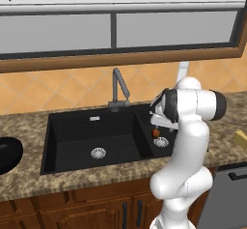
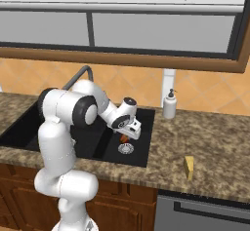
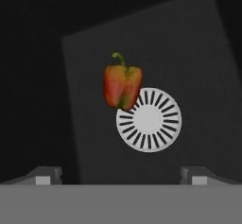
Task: Pick the bell pepper from the sink and place it in the bowl. Then pick the bowl and place it in the microwave. Then close the microwave door and press the start button.
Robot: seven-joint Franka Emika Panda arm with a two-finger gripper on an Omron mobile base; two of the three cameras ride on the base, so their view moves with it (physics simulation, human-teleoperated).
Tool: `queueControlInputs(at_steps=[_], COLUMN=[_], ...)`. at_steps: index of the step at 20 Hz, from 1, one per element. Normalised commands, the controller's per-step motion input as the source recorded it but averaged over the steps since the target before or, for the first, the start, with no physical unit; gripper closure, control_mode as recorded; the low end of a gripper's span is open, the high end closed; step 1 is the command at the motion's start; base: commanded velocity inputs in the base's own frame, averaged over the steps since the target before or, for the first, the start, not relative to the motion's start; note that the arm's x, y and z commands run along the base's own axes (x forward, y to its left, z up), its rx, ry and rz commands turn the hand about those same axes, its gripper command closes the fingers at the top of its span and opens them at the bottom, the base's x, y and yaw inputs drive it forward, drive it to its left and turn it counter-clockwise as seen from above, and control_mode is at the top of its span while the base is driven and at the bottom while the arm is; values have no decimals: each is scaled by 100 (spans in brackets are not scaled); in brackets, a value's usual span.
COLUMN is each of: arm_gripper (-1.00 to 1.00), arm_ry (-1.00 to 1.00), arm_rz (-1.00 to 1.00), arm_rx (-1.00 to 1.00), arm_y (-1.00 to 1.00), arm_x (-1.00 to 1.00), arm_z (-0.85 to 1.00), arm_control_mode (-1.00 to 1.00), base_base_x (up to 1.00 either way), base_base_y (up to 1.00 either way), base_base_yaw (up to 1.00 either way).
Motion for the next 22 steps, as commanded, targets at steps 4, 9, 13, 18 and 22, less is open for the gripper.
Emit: queueControlInputs(at_steps=[4,9,13,18,22], arm_gripper=[-100,-100,-100,-100,-100], arm_ry=[0,0,0,1,0], arm_rz=[-1,0,0,0,0], arm_rx=[2,3,5,1,0], arm_y=[0,0,-2,-4,-2], arm_x=[47,47,50,42,6], arm_z=[-39,-41,-40,-46,-49], arm_control_mode=[-100,-100,-100,-100,-100], base_base_x=[0,0,0,0,0], base_base_y=[0,0,0,0,0], base_base_yaw=[0,0,0,0,0])
